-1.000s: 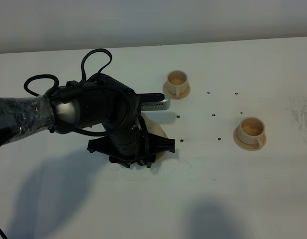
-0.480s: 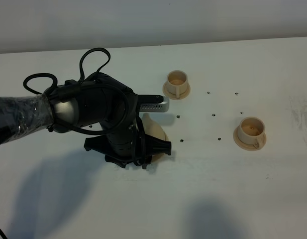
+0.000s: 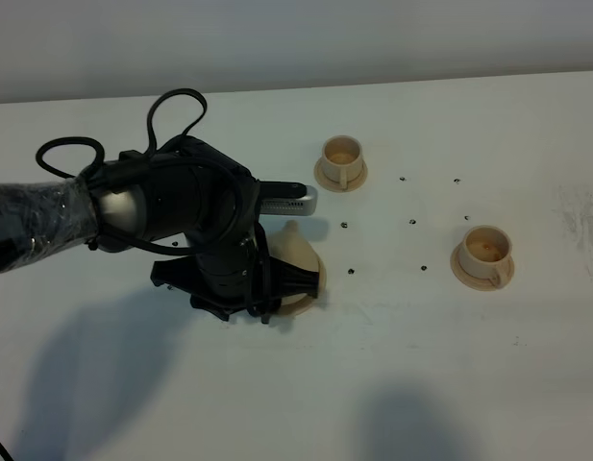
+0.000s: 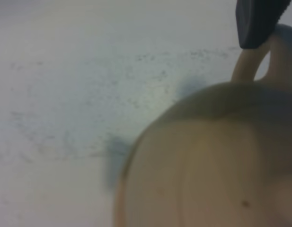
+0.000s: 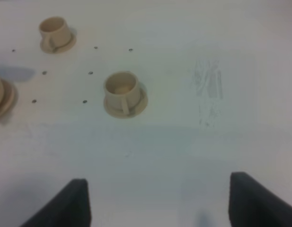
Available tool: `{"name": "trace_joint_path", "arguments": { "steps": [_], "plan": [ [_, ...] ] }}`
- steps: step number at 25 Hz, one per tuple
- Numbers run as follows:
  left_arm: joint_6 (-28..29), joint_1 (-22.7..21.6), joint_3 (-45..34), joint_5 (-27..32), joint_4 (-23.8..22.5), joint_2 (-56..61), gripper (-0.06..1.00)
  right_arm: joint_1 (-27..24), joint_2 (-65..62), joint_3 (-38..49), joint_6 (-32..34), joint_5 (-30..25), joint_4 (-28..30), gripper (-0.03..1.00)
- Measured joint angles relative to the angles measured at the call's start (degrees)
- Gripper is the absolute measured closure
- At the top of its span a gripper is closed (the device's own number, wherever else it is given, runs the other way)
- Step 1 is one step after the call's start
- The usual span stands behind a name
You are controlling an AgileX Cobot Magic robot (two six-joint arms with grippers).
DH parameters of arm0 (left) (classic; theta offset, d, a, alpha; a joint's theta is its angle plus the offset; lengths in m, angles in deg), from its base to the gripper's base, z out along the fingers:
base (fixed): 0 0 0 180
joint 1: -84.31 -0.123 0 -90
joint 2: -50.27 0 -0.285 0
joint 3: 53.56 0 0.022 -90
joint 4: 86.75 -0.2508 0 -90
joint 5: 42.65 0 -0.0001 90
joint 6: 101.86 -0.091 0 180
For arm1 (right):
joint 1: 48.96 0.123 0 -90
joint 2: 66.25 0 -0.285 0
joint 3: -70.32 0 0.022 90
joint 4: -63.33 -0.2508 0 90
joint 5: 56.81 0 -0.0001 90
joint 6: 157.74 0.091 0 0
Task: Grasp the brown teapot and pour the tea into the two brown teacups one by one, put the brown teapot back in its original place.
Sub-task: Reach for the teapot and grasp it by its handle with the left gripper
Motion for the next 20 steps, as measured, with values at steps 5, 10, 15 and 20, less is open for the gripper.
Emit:
{"name": "trace_joint_path", "arguments": {
  "steps": [5,10,15,20],
  "plan": [
    [-1.07,-0.06,0.00,-0.16,0.11,0.00,0.52,0.00,0.00,0.00,0.00,0.00,0.00,0.37],
    [-2.82,-0.06,0.87,-1.30,0.26,0.00,0.52,0.00,0.00,0.00,0.00,0.00,0.00,0.37],
    [-5.85,-0.06,1.14,-2.42,0.67,0.00,0.52,0.00,0.00,0.00,0.00,0.00,0.00,0.37],
    [-10.91,-0.06,1.14,-2.99,2.17,0.00,0.52,0.00,0.00,0.00,0.00,0.00,0.00,0.37]
  ]
}}
